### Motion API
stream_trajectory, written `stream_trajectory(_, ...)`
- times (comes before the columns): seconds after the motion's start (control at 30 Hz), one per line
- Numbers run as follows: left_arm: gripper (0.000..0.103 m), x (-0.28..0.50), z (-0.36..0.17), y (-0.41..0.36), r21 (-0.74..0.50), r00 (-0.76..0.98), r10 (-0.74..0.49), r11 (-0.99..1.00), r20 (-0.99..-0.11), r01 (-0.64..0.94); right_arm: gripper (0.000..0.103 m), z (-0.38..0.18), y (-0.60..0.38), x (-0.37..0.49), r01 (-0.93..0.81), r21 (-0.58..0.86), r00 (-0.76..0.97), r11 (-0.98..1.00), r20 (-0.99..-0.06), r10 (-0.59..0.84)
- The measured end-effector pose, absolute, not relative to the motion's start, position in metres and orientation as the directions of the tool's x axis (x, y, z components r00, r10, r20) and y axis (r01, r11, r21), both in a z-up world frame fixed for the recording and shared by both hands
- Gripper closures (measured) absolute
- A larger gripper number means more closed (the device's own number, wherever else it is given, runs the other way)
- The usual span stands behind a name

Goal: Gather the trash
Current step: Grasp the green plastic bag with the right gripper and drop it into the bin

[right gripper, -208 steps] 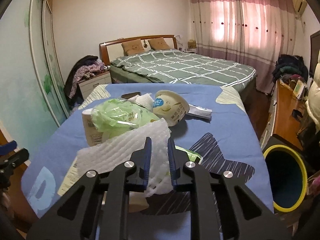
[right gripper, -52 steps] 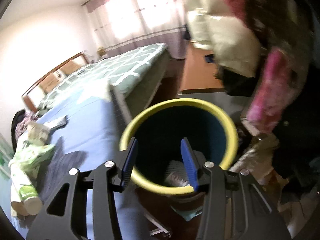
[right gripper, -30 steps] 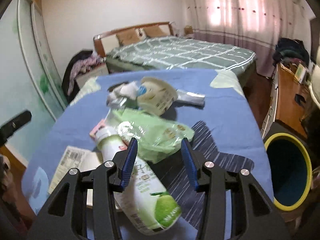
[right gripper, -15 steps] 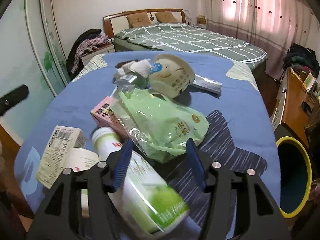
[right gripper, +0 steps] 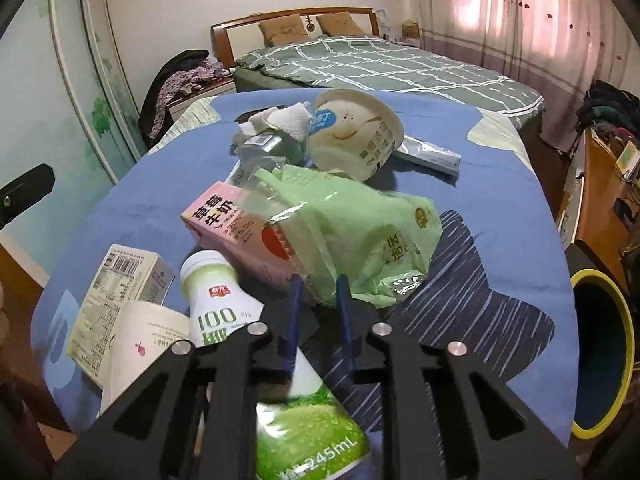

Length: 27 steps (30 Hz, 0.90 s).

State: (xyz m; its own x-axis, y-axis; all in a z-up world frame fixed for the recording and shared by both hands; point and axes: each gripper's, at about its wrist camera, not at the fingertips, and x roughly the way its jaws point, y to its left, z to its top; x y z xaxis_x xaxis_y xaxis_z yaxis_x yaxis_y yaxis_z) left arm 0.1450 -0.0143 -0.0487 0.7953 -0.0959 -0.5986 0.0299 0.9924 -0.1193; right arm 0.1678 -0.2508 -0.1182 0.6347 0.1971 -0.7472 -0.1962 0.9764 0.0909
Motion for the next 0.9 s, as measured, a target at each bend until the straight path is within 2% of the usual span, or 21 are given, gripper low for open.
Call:
stream_trajectory(0.1,0.008,0.145,-0.049,-0.016,-0.119,0.793,-0.098,0.992,-0.601,0.033,0.098,-0.118,-0.253,0.164,-0.196,0.099,0.640,0.976,-0.741,0.204)
stream_trajectory(0.43,0.008,0.145,-0.050,-0.026,-0.110,0.791,-0.108,0.993,-0.602,0.052,0.100,-0.094,-0.271,0.138,-0.182,0.144,0.711,0.973,-0.664,0.231)
stream_trajectory(0.9,0.008,0.142,-0.050,-0.032,-0.104,0.789,-0.120,0.992,-0.602,0.071,0.100,-0.059,-0.327,0.115,-0.030,0.176,0.810,0.984,-0.572,0.127)
